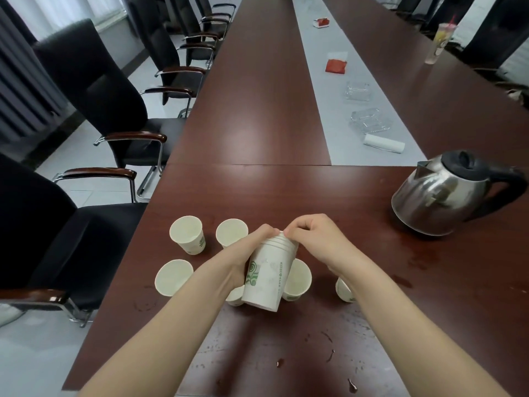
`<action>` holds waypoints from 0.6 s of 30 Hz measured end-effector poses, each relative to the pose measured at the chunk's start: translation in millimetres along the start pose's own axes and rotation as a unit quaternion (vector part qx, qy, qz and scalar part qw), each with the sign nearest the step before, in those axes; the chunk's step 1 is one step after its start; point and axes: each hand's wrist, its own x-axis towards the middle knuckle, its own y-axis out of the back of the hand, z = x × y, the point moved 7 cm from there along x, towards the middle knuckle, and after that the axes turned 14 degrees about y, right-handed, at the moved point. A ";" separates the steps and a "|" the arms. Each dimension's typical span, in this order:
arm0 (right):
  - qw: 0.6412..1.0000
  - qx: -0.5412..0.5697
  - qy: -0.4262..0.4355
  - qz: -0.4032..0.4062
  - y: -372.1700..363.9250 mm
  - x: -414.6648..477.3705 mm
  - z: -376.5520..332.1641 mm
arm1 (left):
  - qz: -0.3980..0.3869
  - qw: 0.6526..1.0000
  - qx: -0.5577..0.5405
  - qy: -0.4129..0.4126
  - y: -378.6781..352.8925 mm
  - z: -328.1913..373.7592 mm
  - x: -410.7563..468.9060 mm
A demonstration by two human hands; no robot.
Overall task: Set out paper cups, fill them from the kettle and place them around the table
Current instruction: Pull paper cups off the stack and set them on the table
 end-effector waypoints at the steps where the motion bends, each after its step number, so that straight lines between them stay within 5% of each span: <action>1: 1.000 -0.002 0.002 0.003 2.1 0.0 0.9 | -0.003 1.000 0.000 0.005 -3.4 0.4 0.9; 18: 0.999 -0.019 -0.005 0.033 12.5 -1.7 9.9 | -0.010 1.000 -0.018 0.023 -16.1 -0.4 18.2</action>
